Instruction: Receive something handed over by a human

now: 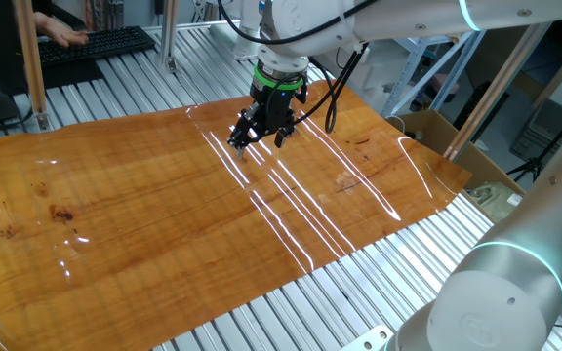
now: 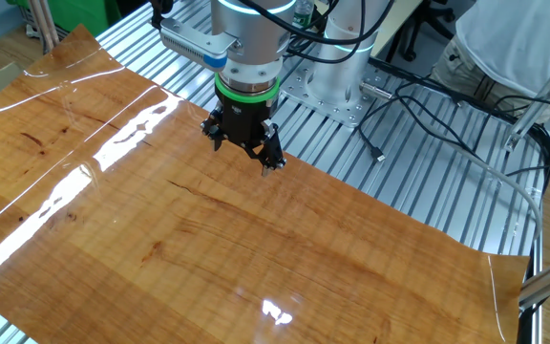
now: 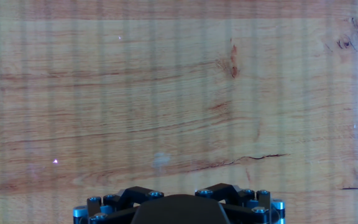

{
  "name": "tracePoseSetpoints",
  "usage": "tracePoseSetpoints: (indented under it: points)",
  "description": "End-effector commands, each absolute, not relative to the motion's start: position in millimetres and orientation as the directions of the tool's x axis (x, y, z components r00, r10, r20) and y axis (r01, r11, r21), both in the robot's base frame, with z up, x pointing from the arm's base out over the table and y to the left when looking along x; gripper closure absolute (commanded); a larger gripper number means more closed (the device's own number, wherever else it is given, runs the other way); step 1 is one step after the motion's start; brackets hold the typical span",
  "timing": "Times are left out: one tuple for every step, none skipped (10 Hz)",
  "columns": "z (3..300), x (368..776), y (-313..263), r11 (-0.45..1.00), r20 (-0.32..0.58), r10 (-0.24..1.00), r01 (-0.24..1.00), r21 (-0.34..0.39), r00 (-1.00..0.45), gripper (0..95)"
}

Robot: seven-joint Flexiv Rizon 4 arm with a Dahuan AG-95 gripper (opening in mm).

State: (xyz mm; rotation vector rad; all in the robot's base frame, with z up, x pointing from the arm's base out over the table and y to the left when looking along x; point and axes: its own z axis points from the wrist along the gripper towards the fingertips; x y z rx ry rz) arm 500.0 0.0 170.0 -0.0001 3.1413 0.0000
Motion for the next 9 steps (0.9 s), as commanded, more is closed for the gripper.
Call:
tracePoseSetpoints:
  points:
    - [169.9,499.6,0.5,0.997,0.004,0.012,0.011,-0.076,-1.0,95.0]
    - [169.7,498.6,1.5,0.997,0.003,0.014,0.013,-0.078,-1.0,95.0]
    - [169.5,497.5,2.7,0.997,0.006,0.013,0.012,-0.077,-1.0,95.0]
    - [169.6,496.4,5.1,0.997,0.009,0.012,0.011,-0.072,-1.0,95.0]
    - [170.3,495.9,6.8,0.997,0.009,0.008,0.008,-0.072,-1.0,95.0]
    - [171.1,495.5,8.7,0.998,0.009,0.004,0.003,-0.07,-1.0,95.0]
    - [172.1,494.9,12.1,0.998,0.006,-0.015,-0.015,-0.068,-1.0,95.0]
    - [173.3,494.3,14.3,0.998,-0.002,-0.016,-0.016,-0.066,-1.0,95.0]
    - [174.8,493.3,17.3,0.997,0.0,-0.031,-0.031,-0.066,-1.0,95.0]
